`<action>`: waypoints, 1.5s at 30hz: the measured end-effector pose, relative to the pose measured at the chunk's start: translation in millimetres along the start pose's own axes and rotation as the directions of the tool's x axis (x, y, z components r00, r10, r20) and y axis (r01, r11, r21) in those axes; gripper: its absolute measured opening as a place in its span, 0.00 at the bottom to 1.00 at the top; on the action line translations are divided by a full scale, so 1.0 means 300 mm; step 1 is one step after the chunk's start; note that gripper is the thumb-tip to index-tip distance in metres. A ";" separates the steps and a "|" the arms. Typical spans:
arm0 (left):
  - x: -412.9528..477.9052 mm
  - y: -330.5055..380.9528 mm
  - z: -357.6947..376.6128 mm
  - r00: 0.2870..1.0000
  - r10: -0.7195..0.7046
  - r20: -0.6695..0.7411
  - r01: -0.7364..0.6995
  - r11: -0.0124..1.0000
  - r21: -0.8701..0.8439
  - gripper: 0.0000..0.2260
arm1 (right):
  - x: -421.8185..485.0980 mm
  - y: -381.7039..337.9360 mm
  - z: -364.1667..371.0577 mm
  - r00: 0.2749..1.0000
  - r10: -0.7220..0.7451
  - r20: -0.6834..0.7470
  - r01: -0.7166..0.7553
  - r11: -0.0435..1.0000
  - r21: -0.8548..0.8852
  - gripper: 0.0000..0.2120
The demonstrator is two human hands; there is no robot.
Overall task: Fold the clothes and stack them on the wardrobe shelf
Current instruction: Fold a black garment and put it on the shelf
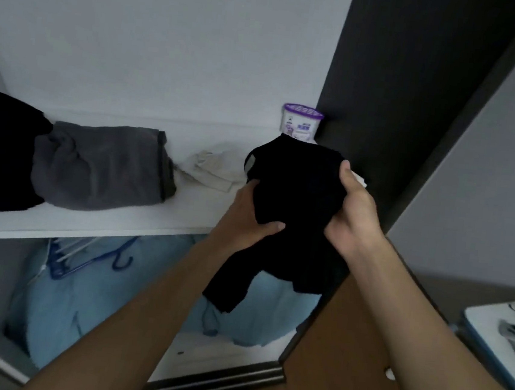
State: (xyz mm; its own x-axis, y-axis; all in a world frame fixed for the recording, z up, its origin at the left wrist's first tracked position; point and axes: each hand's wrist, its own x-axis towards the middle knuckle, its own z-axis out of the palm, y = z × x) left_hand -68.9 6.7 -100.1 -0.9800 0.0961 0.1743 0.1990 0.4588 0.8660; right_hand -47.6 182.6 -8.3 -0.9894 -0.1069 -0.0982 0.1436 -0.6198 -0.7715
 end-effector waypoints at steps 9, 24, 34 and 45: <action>-0.188 0.108 0.274 0.973 -0.043 0.227 0.021 0.995 0.098 0.13 | -0.224 -0.148 -0.353 0.998 0.021 0.060 -0.018 0.998 -0.054 0.13; -0.697 0.007 0.310 0.855 -0.472 0.216 0.462 0.881 0.102 0.18 | -0.441 -0.005 -0.422 0.884 0.079 0.461 0.042 0.968 -0.247 0.12; -0.936 0.026 0.166 0.906 -0.251 0.341 0.345 0.904 -0.253 0.17 | -0.579 0.105 -0.223 0.811 0.192 0.553 -0.085 0.973 -0.213 0.11; -1.032 0.003 -0.085 0.955 -0.262 0.143 0.289 0.931 -0.224 0.03 | -0.645 0.327 -0.024 0.898 0.320 0.302 -0.199 0.907 -0.370 0.16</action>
State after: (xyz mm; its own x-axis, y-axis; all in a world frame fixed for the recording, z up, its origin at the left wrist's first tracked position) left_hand 234.4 -45.1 -141.3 -0.9871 0.0977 -0.1272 -0.0985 0.2567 0.9615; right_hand 157.9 148.1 -69.5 -0.8360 -0.5292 -0.1450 0.3188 -0.2535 -0.9133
